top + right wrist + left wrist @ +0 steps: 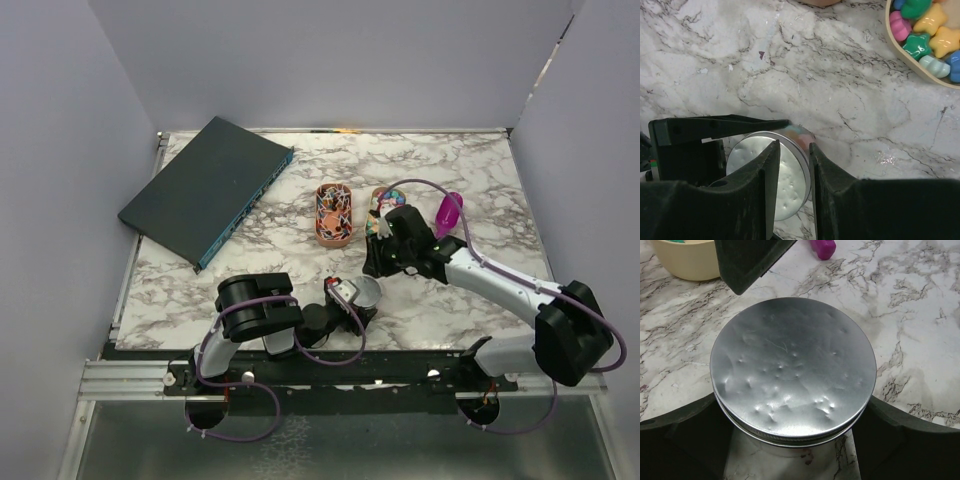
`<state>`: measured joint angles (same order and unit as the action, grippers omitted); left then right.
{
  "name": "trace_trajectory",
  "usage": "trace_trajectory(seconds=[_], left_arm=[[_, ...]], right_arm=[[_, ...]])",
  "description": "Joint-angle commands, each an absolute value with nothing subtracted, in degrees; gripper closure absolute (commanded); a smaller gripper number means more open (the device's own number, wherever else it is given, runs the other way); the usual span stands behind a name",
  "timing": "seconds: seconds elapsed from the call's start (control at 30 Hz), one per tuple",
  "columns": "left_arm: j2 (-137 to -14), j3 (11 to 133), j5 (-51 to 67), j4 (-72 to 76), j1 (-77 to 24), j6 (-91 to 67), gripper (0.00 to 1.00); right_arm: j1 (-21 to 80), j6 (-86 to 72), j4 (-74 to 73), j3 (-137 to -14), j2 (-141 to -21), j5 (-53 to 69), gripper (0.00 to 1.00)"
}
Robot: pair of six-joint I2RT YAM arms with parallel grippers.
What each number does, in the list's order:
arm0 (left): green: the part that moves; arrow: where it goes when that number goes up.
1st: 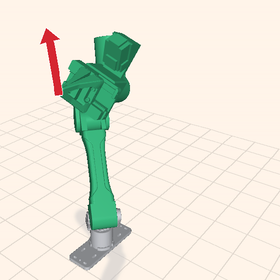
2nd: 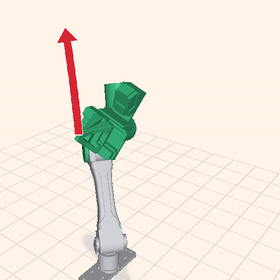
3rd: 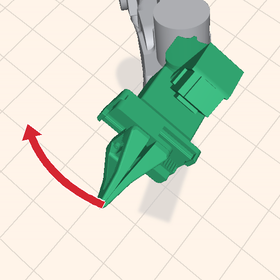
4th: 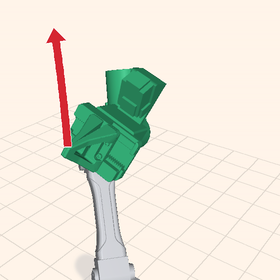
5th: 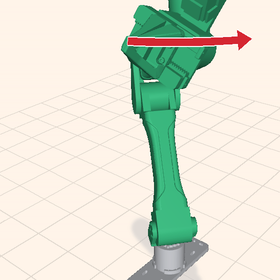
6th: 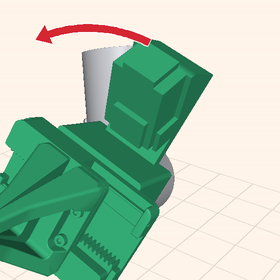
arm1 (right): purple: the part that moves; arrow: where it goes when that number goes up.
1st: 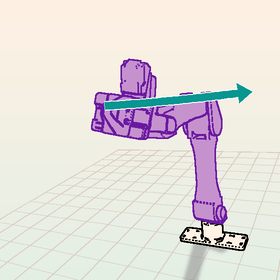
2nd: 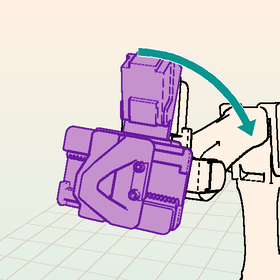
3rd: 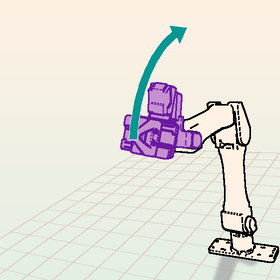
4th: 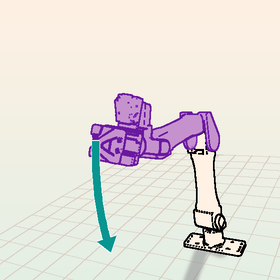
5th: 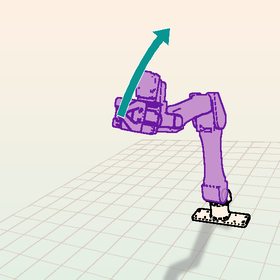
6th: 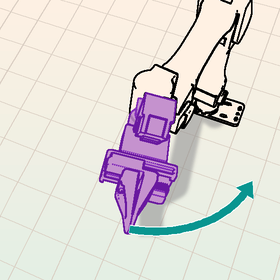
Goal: Pack the candies
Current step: Screw the bottle lid onto the packing bottle.
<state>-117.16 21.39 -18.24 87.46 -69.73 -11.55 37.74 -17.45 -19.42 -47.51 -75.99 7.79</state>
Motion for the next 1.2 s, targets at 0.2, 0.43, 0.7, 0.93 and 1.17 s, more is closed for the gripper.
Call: trace_trajectory(seconds=[0.2,0.43,0.7,0.93,1.17], left_arm=[[-120.7,20.2,-15.9,83.8,-69.3,-14.6,0.4],[-120.7,20.2,-15.9,83.7,-69.3,-14.8,0.4],[-120.7,20.2,-16.5,83.6,-69.3,-14.8,0.4],[-120.6,20.1,-17.2,83.6,-69.3,-15.2,0.4],[-120.4,19.9,-18.1,83.6,-69.3,-15.5,0.4]], right_arm=[[37.4,-18.4,-15.4,-44.0,-78.5,16.8,0.67],[37.4,-20.4,-14.5,-40.2,-77.5,17.3,0.7],[37.4,-24.4,-16.6,-35.2,-72.7,16.8,0.78],[39.6,-30.7,-18.0,-30.2,-66.5,16.6,0.81],[41.7,-37.0,-19.2,-24.9,-58.6,15.6,0.83]])
